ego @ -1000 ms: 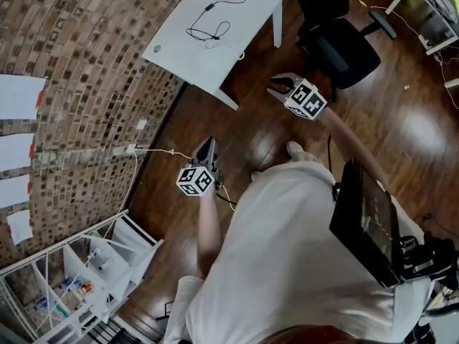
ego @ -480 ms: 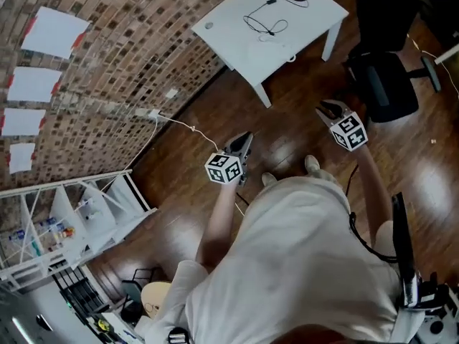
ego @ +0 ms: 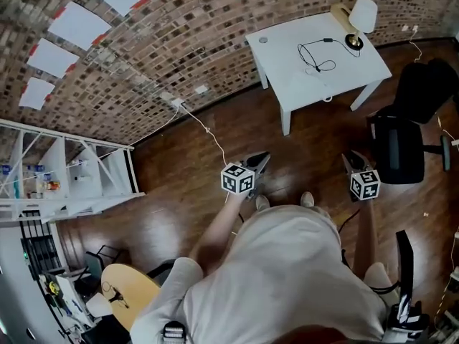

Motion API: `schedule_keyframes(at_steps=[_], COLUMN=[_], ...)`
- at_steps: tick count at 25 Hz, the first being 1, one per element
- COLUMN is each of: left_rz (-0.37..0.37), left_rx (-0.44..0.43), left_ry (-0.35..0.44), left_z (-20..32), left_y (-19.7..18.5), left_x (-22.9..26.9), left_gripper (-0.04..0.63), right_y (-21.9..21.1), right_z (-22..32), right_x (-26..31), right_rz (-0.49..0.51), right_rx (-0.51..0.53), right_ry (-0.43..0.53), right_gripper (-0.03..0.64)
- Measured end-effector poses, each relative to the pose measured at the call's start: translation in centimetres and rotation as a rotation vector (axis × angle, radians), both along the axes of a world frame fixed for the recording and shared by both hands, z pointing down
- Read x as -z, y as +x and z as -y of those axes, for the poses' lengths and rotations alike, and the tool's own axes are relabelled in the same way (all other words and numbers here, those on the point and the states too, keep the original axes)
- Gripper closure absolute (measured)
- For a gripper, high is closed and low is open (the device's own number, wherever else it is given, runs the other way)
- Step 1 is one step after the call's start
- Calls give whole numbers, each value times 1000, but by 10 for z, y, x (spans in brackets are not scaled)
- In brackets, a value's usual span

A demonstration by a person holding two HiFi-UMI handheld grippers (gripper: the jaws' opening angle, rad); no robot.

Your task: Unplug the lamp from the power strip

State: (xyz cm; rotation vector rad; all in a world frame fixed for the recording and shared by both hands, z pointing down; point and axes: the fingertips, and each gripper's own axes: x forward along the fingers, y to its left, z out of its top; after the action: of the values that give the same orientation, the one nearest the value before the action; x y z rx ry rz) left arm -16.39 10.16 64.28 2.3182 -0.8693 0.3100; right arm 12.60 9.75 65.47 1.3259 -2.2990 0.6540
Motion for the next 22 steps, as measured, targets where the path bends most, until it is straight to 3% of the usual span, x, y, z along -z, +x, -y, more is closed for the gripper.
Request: schedule_keyframes(at_steps=[4, 17, 22], left_rz=[3, 16, 3], left_rx=[26, 81, 163], left_ry=[4, 7, 12], left_z=[7, 19, 35], left_y=[-8, -19, -42], left_x=[-2, 0, 4], left_gripper=[589, 589, 589], right_y=[0, 13, 18], right_z=[16, 6, 6], right_x=[8, -2, -4], right_rz=[-1, 2, 34], right_rx=[0, -61, -80], right_ry=[40, 36, 43], right_gripper=[526, 526, 526])
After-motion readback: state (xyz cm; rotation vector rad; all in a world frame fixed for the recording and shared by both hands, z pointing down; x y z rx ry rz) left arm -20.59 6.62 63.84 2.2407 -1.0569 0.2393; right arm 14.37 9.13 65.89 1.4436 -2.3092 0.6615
